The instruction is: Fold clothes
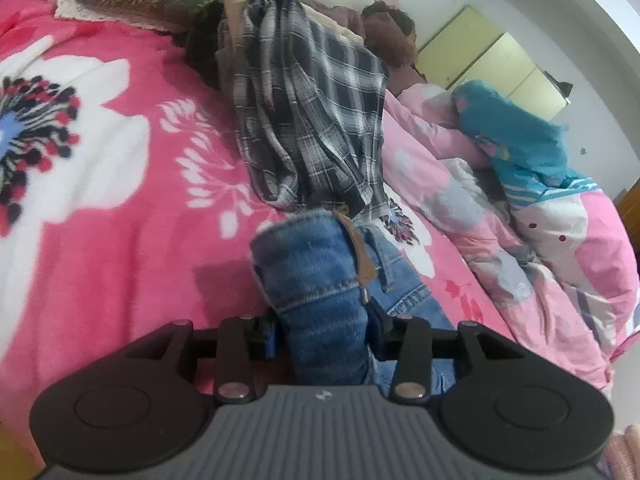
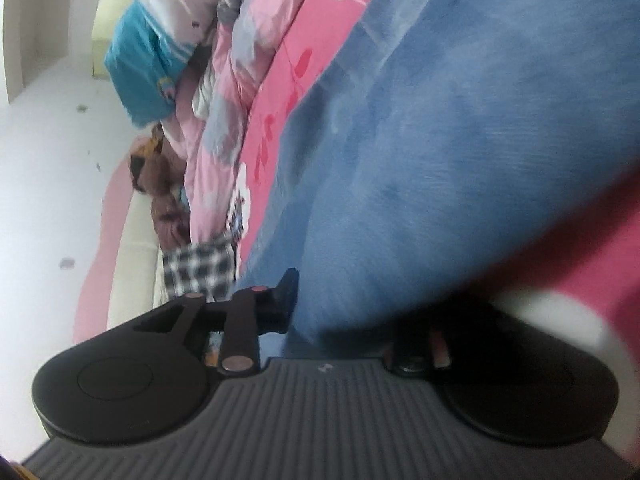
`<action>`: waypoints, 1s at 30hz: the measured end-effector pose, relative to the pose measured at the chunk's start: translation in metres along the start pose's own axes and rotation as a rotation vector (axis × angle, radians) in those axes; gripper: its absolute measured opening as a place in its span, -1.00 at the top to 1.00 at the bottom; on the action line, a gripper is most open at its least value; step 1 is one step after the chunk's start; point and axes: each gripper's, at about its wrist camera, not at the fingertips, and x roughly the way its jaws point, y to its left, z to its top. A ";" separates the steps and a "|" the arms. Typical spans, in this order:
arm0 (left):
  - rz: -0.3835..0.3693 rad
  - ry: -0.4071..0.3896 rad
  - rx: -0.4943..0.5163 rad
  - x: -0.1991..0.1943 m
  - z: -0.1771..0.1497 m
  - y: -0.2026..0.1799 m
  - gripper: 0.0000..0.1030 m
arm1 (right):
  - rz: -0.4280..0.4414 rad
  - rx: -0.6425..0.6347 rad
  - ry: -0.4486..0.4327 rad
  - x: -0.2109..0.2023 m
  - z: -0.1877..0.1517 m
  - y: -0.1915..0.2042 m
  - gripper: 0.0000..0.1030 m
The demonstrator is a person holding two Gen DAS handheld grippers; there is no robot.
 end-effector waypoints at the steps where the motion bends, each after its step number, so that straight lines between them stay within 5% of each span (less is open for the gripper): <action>1: -0.010 0.008 -0.015 -0.003 0.002 0.004 0.13 | -0.004 -0.005 0.010 -0.006 -0.001 -0.001 0.34; 7: -0.066 0.040 -0.123 -0.024 0.015 0.027 0.10 | -0.053 -0.088 0.015 -0.062 -0.002 -0.002 0.04; 12: -0.010 -0.103 -0.122 -0.059 0.032 0.046 0.06 | -0.091 -0.229 -0.042 -0.110 0.005 0.015 0.01; 15: -0.007 -0.126 -0.035 -0.060 0.046 0.040 0.04 | -0.104 -0.355 -0.062 -0.117 0.010 0.040 0.01; 21: -0.090 0.017 0.246 -0.016 0.066 -0.002 -0.23 | -0.074 -0.665 0.011 -0.061 0.011 0.108 0.01; 30: -0.086 0.180 0.606 0.043 0.055 -0.048 -0.19 | -0.079 -1.195 0.266 0.089 -0.010 0.178 0.02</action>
